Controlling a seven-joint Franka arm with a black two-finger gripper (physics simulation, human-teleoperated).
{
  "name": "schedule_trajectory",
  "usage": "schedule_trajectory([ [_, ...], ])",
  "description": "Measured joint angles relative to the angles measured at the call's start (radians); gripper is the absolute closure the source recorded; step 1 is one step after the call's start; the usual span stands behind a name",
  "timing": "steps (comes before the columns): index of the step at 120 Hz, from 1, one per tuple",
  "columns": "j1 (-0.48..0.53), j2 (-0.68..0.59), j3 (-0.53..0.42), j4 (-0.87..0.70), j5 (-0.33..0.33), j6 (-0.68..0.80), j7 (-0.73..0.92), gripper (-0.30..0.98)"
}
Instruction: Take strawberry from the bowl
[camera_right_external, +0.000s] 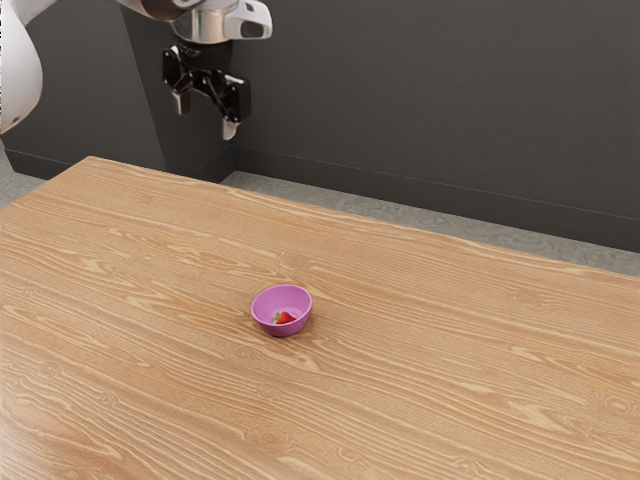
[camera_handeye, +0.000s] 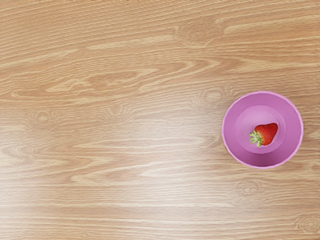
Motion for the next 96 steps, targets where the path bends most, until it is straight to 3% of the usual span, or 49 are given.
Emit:
schedule_trajectory([
  [36, -0.005, 0.019, -0.089, -0.029, -0.013, 0.037, 0.017, 0.00],
  [96, 0.004, 0.055, -0.088, -0.317, -0.058, 0.318, 0.383, 0.00],
])
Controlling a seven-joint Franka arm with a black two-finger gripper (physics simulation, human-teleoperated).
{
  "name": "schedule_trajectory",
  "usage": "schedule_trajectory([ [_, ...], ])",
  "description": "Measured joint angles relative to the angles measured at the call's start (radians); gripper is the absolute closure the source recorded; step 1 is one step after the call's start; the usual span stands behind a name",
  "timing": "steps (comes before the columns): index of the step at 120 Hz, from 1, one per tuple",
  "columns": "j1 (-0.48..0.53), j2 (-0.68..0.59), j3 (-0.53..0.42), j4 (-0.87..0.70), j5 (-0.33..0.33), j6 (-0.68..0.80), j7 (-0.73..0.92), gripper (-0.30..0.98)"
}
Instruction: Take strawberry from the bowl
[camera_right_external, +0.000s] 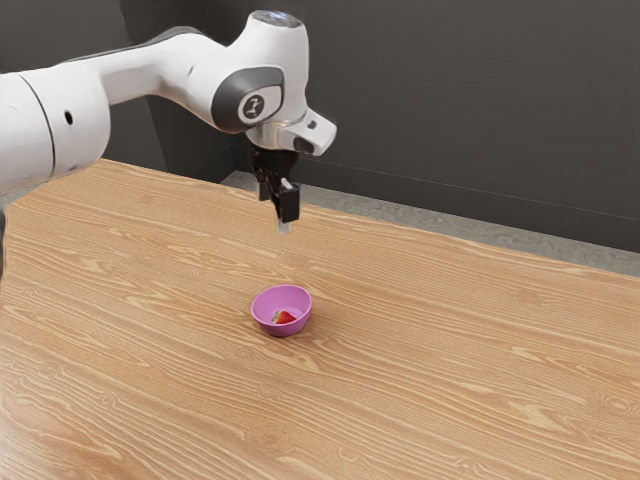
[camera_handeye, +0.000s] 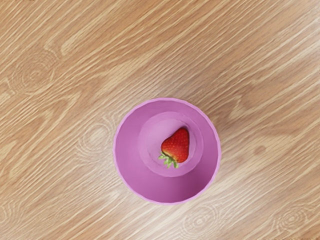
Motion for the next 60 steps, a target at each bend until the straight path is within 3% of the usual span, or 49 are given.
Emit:
schedule_trajectory([
  [27, 0.000, -0.107, 0.001, -0.251, -0.012, 0.139, 0.096, 0.05],
  [60, 0.024, -0.101, 0.003, -0.365, -0.034, 0.241, 0.169, 0.18],
])
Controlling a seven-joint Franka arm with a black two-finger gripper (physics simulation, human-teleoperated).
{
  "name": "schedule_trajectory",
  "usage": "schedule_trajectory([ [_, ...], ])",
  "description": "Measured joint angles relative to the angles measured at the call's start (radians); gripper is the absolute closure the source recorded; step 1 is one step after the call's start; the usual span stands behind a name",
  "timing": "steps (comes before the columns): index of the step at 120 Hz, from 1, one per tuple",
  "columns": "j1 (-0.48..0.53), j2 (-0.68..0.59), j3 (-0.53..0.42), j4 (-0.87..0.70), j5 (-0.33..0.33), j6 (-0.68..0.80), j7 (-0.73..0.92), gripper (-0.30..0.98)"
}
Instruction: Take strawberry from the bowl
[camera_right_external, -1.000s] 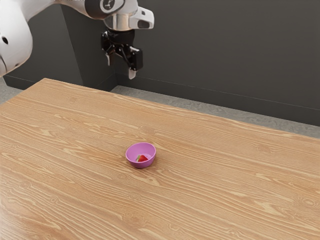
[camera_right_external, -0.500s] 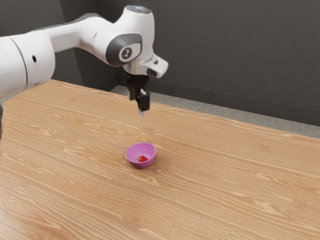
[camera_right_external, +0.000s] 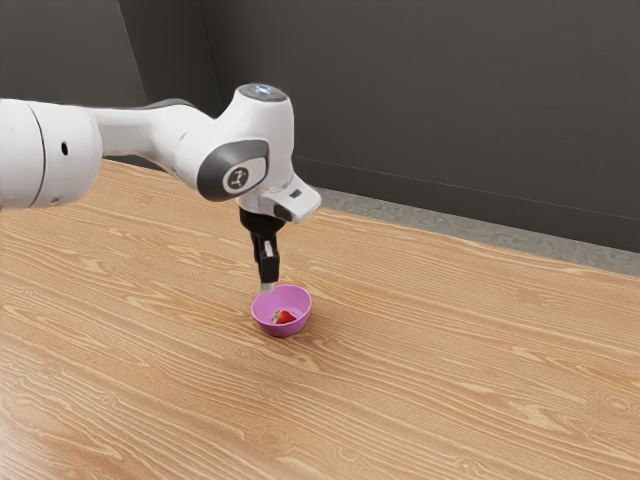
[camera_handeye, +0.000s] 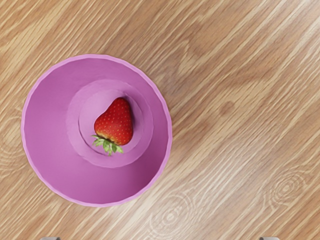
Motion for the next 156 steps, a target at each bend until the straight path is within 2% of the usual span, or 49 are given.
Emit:
schedule_trajectory([
  [30, 0.016, 0.062, 0.000, -0.039, -0.003, 0.078, 0.017, 0.23],
  [70, 0.032, 0.187, 0.009, 0.033, 0.005, 0.165, -0.022, 0.25],
  [156, 0.033, 0.318, 0.041, 0.087, 0.019, 0.274, -0.075, 0.25],
])
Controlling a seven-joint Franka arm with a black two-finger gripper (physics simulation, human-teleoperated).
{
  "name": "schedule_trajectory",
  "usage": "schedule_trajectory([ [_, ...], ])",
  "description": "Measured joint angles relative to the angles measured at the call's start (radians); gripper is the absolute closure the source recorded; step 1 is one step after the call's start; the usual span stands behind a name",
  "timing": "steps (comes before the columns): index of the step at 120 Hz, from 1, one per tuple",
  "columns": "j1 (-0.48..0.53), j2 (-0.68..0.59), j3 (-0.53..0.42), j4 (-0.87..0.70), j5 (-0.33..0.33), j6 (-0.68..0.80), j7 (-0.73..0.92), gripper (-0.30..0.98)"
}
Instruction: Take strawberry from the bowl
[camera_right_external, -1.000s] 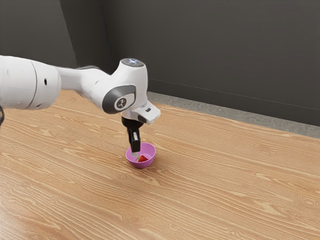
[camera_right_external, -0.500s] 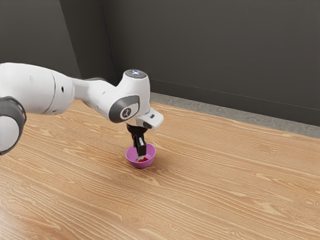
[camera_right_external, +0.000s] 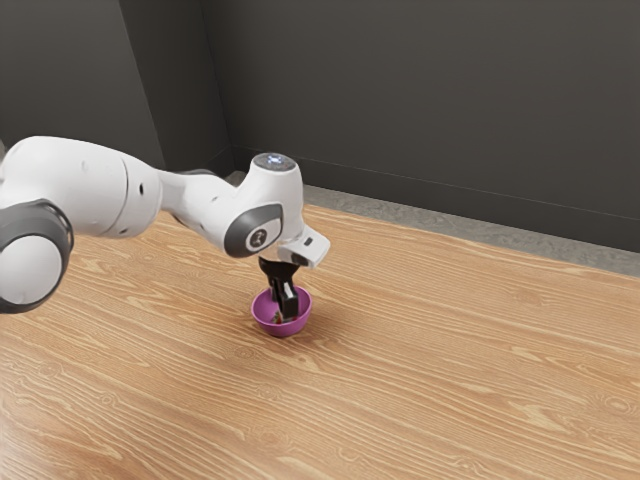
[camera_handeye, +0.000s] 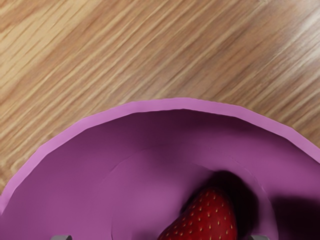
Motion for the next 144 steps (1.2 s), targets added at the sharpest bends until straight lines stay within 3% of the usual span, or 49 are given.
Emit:
schedule_trajectory([
  [144, 0.005, 0.004, 0.001, 0.017, 0.014, 0.061, -0.038, 0.64],
])
